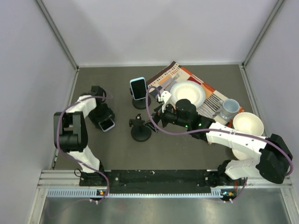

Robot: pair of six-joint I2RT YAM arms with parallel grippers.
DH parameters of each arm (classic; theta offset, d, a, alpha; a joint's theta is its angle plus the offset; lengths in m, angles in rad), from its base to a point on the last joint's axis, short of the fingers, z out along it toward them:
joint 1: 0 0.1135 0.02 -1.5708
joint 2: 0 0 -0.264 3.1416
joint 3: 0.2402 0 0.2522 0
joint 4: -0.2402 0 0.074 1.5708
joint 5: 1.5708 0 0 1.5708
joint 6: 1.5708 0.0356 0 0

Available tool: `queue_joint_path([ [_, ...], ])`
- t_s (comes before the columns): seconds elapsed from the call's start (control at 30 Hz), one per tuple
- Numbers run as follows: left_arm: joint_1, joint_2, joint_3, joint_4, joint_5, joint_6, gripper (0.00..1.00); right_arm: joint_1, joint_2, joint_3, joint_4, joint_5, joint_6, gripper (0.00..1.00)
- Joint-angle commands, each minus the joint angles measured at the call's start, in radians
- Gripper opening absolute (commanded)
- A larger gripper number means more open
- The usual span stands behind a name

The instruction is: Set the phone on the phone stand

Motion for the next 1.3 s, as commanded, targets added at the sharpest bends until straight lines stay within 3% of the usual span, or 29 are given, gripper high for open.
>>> queue_joint_path([
  [0.0, -0.009, -0.130, -0.150, 0.101, 0.056, -0.061, 0.01, -0.005, -0.049, 0.019, 0.013, 0.020, -0.009, 0.94],
  [0.2, -0.011, -0.110, -0.205, 0.119, 0.029, -0.043, 0.70, -0.006, -0.069, 0.003, 0.026, 0.024, -0.006, 0.94],
  [0.27, -0.009, -0.104, -0.192, 0.110, 0.023, -0.040, 0.99, -0.005, -0.073, 0.002, 0.026, 0.026, -0.009, 0.94],
  [0.47, 0.007, -0.006, -0.070, 0.060, -0.048, 0.014, 0.99, -0.006, -0.078, -0.001, 0.029, 0.029, -0.012, 0.94],
  [0.8, 0.084, 0.071, -0.035, 0.067, -0.049, 0.054, 0.90, -0.006, -0.087, -0.014, 0.039, 0.038, -0.018, 0.94],
  [0.9, 0.083, 0.059, -0.057, 0.092, -0.022, 0.051, 0.79, -0.006, -0.082, -0.015, 0.042, 0.038, -0.018, 0.94],
  [0.93, 0.083, 0.054, -0.064, 0.101, -0.017, 0.049, 0.74, -0.006, -0.084, -0.015, 0.044, 0.038, -0.018, 0.94],
  [0.97, 0.083, 0.040, -0.069, 0.106, -0.009, 0.048, 0.59, -0.006, -0.082, -0.015, 0.044, 0.038, -0.017, 0.94],
  [1.03, 0.083, 0.020, -0.083, 0.113, -0.014, 0.046, 0.44, -0.006, -0.081, -0.014, 0.042, 0.036, -0.018, 0.94],
  [1.17, 0.083, -0.088, -0.096, 0.094, -0.072, 0.048, 0.00, -0.006, -0.079, -0.009, 0.033, 0.044, -0.018, 0.94],
  [1.27, 0.083, -0.241, -0.116, 0.089, -0.081, 0.049, 0.00, -0.006, -0.075, -0.001, 0.026, 0.076, -0.005, 0.95],
])
